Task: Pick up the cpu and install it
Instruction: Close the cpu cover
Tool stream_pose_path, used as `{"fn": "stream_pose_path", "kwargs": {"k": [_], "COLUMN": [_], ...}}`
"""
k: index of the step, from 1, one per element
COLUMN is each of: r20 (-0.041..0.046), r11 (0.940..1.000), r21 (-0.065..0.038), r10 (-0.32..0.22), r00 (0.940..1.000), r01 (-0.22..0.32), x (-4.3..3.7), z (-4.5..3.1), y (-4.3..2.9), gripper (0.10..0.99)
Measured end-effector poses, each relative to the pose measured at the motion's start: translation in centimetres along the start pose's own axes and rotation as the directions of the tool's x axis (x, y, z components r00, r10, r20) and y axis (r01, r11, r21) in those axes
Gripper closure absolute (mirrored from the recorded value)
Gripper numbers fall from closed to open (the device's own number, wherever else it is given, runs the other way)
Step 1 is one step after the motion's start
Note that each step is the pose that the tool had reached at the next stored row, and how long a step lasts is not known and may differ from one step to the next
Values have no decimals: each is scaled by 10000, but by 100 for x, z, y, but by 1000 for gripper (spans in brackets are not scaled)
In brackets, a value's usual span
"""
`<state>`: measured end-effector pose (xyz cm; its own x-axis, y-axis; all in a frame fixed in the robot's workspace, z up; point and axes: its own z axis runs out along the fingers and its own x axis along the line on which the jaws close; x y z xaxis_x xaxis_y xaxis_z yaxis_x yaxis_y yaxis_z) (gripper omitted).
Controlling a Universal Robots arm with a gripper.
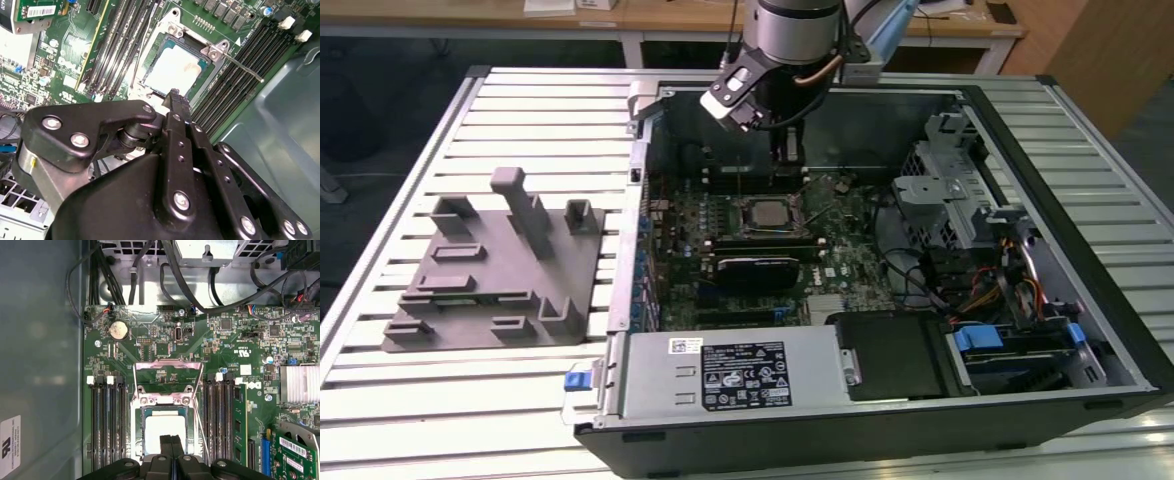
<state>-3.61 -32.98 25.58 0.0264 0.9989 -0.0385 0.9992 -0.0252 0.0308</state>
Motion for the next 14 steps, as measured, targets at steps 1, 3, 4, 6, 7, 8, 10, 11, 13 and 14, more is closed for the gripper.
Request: {"fn": "stream_pose_path", "kwargs": {"k": [1, 3, 4, 6, 7, 8, 10, 11, 13, 14], "r20": [0, 0, 0, 0, 0, 0, 0, 0, 0, 0], "r11": [10000, 10000, 10000, 10000, 10000, 10000, 10000, 10000, 10000, 10000], "r21": [0, 0, 0, 0, 0, 0, 0, 0, 0, 0], "r10": [0, -1, 0, 0, 0, 0, 0, 0, 0, 0], "r00": [10000, 10000, 10000, 10000, 10000, 10000, 10000, 10000, 10000, 10000], "r01": [0, 1, 0, 0, 0, 0, 0, 0, 0, 0], "x": [0, 1, 1, 1, 1, 1, 2, 2, 2, 2], "z": [0, 1, 1, 1, 1, 1, 2, 2, 2, 3], "y": [6, 19, 26, 38, 43, 49, 61, 66, 79, 87], "gripper": [980, 980, 980, 980, 980, 980, 980, 980, 980, 980]}}
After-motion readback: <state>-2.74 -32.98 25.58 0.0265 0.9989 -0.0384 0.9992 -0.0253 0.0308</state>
